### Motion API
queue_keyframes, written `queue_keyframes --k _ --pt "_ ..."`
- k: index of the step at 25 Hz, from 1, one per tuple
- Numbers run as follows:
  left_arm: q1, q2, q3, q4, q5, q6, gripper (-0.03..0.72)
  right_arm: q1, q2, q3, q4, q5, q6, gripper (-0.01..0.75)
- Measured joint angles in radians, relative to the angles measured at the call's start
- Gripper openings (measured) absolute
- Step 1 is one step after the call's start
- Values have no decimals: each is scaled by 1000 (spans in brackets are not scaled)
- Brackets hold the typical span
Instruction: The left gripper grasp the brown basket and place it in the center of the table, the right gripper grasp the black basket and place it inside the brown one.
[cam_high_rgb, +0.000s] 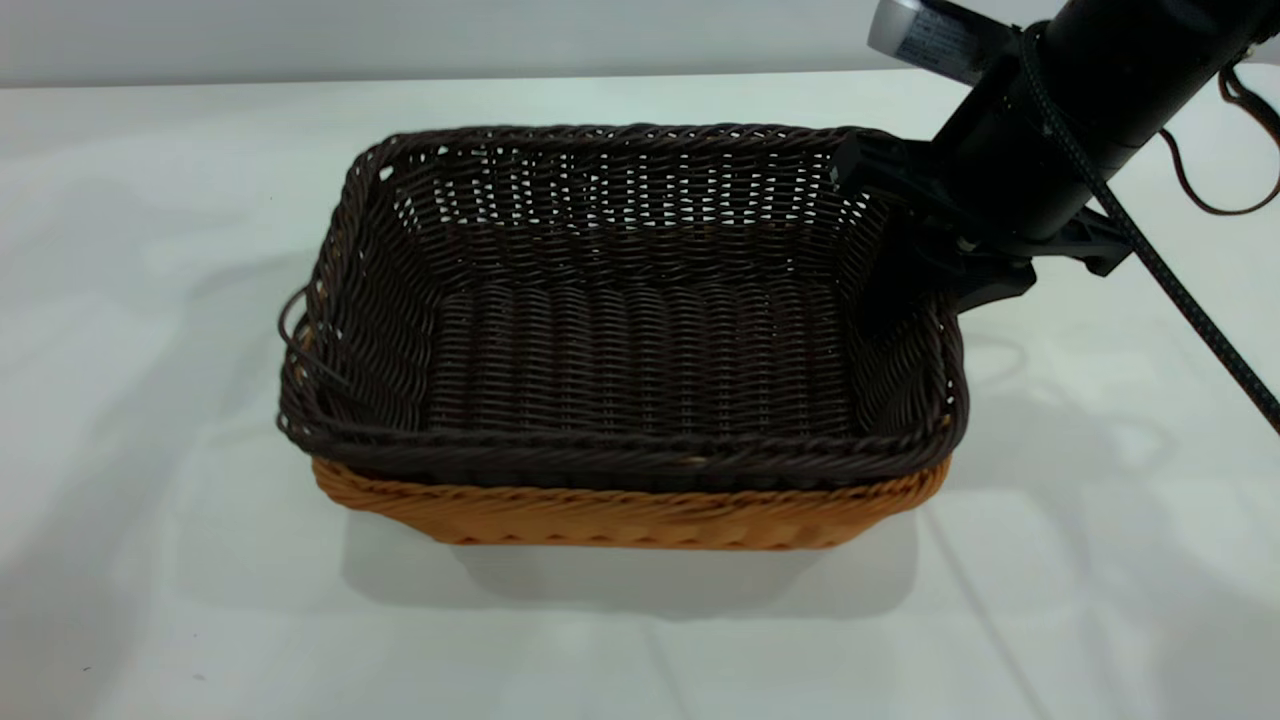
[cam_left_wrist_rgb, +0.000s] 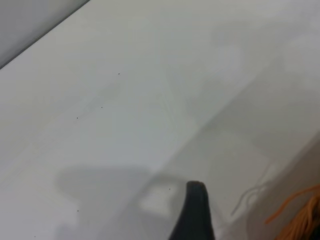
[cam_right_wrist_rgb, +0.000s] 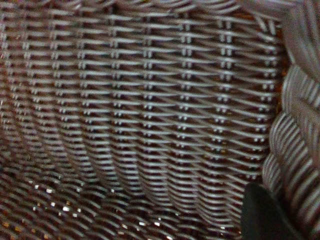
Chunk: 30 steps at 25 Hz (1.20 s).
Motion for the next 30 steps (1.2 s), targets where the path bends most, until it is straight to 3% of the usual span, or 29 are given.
queue_keyframes --k 3,9,12,18,23,30 --pt "0 0 0 0 0 0 580 -1 0 -1 8 -2 0 218" --pt "0 0 0 0 1 0 580 -1 -5 -2 -2 -4 -28 524" --pt "0 -11 0 1 1 0 580 -10 -41 -2 -49 -7 -64 601" --pt "0 -143 0 22 17 -2 580 -97 -271 -2 -113 -29 -77 616" --pt "4 -322 0 123 74 -74 580 -136 -568 -2 -159 21 -79 596" --pt "77 -543 12 253 237 -384 580 -136 -931 0 -209 245 -79 594"
